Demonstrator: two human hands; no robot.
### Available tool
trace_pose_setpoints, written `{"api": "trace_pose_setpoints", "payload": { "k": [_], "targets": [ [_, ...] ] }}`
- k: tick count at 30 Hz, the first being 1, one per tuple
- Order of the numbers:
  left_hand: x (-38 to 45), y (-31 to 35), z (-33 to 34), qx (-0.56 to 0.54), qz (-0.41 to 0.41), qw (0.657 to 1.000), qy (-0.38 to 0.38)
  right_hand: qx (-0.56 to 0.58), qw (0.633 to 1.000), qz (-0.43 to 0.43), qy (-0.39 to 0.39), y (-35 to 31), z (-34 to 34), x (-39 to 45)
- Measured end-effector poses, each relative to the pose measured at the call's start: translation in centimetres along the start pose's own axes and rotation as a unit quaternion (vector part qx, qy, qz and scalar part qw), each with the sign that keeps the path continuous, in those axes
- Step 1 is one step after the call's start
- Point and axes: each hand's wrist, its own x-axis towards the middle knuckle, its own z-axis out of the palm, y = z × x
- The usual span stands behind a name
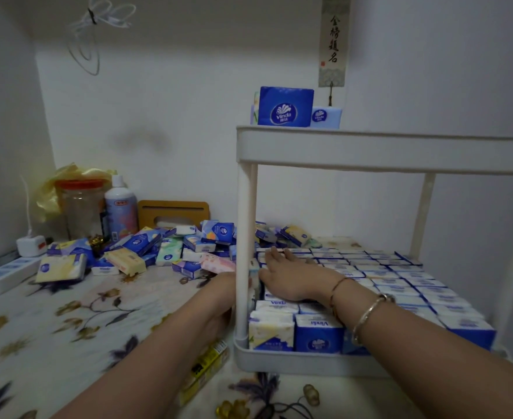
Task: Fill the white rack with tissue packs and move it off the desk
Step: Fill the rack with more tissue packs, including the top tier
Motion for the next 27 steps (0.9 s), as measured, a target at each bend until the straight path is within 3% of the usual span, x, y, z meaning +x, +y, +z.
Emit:
{"api": "trace_pose_setpoints", "payload": {
  "k": [9, 17, 27],
  "targets": [
    [-0.1, 0.8, 0.1, 0.000, 0.039, 0.999, -0.010, 0.055, 0.998, -0.016, 0.014, -0.2, -0.7, -1.4],
    [-2.9, 4.5, -4.0, 0.072, 0.083, 0.993, 0.031, 0.139, 0.964, -0.057, 0.218, -1.4, -4.7, -7.9],
    [-6.4, 6.9, -8.5, 0.136, 0.146, 0.977, 0.076, 0.158, 0.940, -0.154, 0.259, -8.7, -6.6, -13.0]
  ]
}}
